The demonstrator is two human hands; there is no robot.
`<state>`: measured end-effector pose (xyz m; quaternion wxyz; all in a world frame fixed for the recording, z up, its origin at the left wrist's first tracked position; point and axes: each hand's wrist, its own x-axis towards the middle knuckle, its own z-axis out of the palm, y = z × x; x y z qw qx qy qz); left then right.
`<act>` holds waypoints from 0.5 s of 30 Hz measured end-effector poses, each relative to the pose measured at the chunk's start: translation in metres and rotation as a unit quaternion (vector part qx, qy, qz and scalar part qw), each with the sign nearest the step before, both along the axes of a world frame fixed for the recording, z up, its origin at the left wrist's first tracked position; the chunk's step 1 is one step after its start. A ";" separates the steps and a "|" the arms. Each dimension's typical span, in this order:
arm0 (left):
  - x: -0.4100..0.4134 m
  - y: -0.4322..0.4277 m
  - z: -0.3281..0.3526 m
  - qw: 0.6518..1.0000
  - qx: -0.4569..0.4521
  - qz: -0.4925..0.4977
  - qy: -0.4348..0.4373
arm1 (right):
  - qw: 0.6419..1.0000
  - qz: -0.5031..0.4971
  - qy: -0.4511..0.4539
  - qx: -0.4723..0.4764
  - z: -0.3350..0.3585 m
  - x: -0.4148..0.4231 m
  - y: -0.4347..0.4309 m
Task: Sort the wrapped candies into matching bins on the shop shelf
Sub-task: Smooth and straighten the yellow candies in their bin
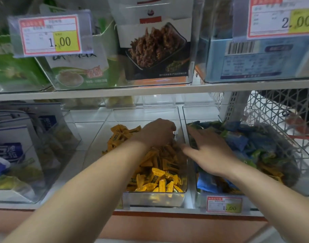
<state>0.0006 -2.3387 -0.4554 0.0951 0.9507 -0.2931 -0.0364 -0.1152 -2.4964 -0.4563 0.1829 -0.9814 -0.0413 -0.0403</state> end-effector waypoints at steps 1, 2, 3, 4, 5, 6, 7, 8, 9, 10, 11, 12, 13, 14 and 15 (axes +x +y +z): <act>0.006 -0.005 -0.006 1.000 -0.011 0.011 0.006 | 1.000 0.002 0.001 0.003 0.001 -0.001 0.000; 0.012 -0.008 -0.013 0.999 -0.020 0.021 0.016 | 1.000 0.005 0.002 0.006 0.002 -0.001 0.000; 0.018 -0.010 -0.019 0.999 -0.020 0.029 0.029 | 1.000 0.008 0.004 0.009 0.002 -0.002 0.000; 0.023 -0.010 -0.025 0.999 -0.008 0.033 0.042 | 1.000 0.010 0.007 0.011 0.003 -0.002 0.000; 0.028 -0.010 -0.032 0.998 0.009 0.039 0.051 | 1.000 0.011 0.006 0.012 0.002 -0.002 0.000; 0.033 -0.009 -0.038 0.997 0.022 0.046 0.057 | 1.000 0.013 0.002 0.013 0.002 -0.002 0.000; 0.038 -0.007 -0.043 0.996 0.026 0.054 0.069 | 1.000 0.014 -0.002 0.014 0.001 -0.001 -0.001; 0.043 -0.006 -0.047 0.994 0.029 0.060 0.082 | 1.000 0.014 -0.005 0.011 0.000 -0.001 -0.001; 0.048 -0.006 -0.049 0.993 0.039 0.060 0.092 | 1.000 0.012 -0.004 0.006 -0.001 0.000 -0.001; 0.053 -0.005 -0.050 0.992 0.060 0.056 0.098 | 1.000 0.009 -0.002 0.003 -0.001 0.000 -0.001; 0.057 -0.004 -0.051 0.990 0.083 0.054 0.102 | 1.000 0.006 0.000 0.000 -0.002 0.000 -0.001; 0.060 -0.004 -0.051 0.988 0.102 0.052 0.104 | 1.000 0.006 0.000 -0.001 -0.002 0.000 -0.001; 0.063 -0.003 -0.052 0.988 0.110 0.050 0.099 | 1.000 0.005 -0.002 -0.002 -0.002 0.000 -0.001; 0.065 -0.001 -0.053 0.989 0.108 0.047 0.086 | 1.000 0.006 -0.003 -0.002 -0.002 0.000 -0.002; 0.065 0.001 -0.054 0.992 0.100 0.041 0.067 | 1.000 0.006 -0.003 -0.003 -0.002 0.001 -0.002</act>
